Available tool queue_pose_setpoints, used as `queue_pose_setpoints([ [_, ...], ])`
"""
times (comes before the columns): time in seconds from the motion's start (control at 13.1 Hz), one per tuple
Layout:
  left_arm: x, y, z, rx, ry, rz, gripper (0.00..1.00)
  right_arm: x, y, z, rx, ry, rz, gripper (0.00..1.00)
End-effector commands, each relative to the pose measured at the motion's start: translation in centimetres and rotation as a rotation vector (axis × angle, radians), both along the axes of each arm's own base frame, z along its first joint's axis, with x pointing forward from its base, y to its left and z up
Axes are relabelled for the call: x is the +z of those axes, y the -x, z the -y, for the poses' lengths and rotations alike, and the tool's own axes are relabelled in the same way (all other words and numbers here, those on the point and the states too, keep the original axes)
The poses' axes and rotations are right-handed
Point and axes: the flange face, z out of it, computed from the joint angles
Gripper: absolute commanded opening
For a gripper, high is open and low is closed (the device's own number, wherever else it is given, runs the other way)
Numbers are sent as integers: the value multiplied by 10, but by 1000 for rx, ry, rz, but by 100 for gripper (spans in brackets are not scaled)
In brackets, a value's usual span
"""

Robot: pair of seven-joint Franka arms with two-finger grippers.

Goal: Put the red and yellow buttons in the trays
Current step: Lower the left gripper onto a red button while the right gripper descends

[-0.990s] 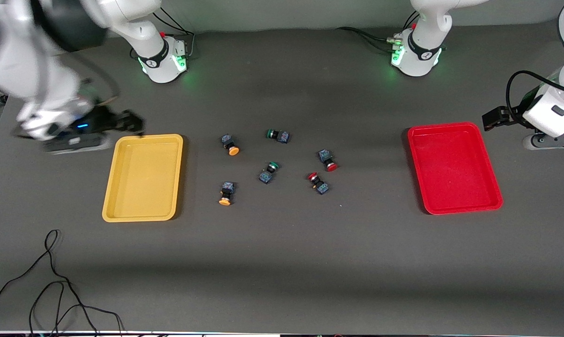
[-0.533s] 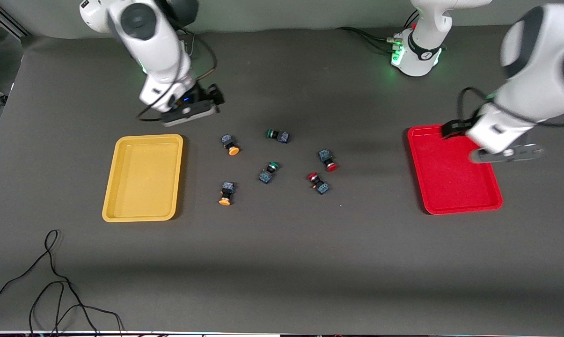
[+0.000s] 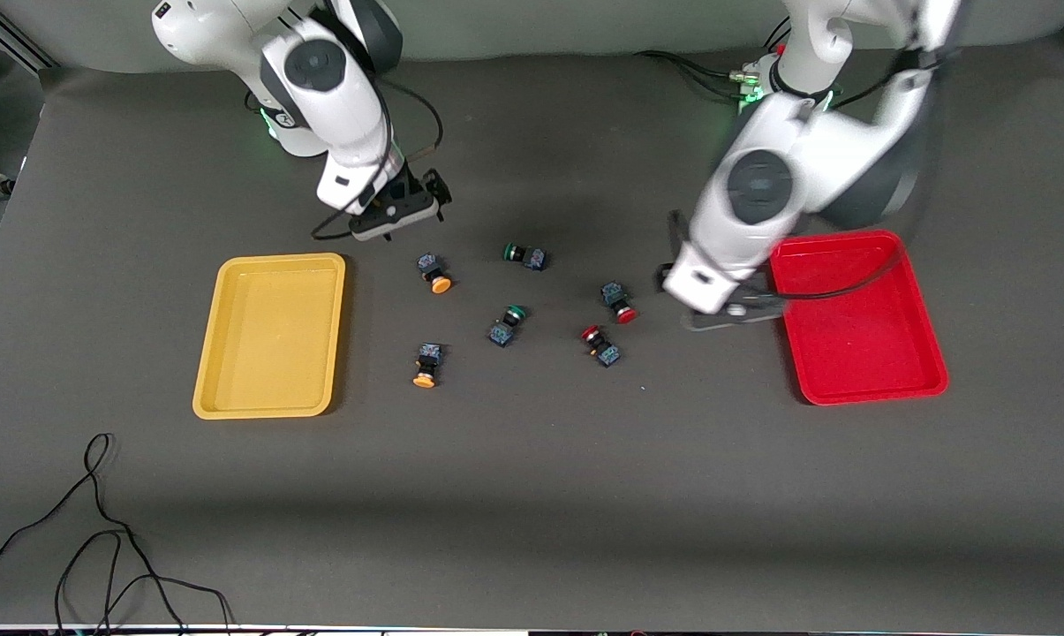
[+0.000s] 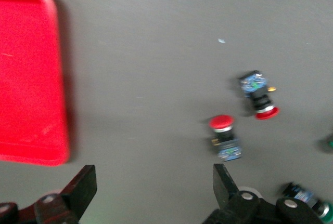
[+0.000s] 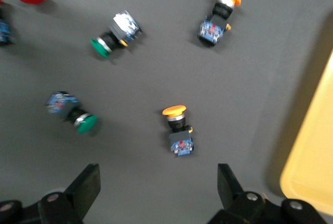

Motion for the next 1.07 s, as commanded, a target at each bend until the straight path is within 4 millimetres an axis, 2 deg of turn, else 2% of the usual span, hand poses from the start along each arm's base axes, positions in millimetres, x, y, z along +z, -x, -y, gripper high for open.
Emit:
queue_pose_setpoints([
  [0.0, -47, 27, 22, 45, -16, 66, 100, -74, -4, 2, 7, 11, 24, 100],
  [0.08, -66, 36, 33, 64, -15, 86, 100, -99, -7, 1, 5, 11, 38, 100],
  [0.23, -106, 48, 54, 85, -35, 123, 100, -128, -9, 1, -2, 16, 45, 100],
  [0.38, -130, 62, 69, 75, -64, 130, 99, -137, -10, 1, 0, 20, 44, 100],
  [0.53, -144, 64, 73, 71, -55, 127, 98, -148, -10, 2, 2, 33, 33, 99],
  [0.61, -152, 63, 74, 74, -42, 131, 97, -149, -10, 2, 3, 33, 33, 93],
  [0.76, -171, 64, 77, 87, -21, 132, 93, -149, -10, 1, 6, 35, 31, 73],
  [0.91, -183, 63, 76, 85, -15, 130, 81, -153, -8, 2, 9, 41, 24, 59],
  [0.99, -185, 62, 74, 79, -19, 133, 67, -153, -8, 2, 10, 42, 23, 49],
])
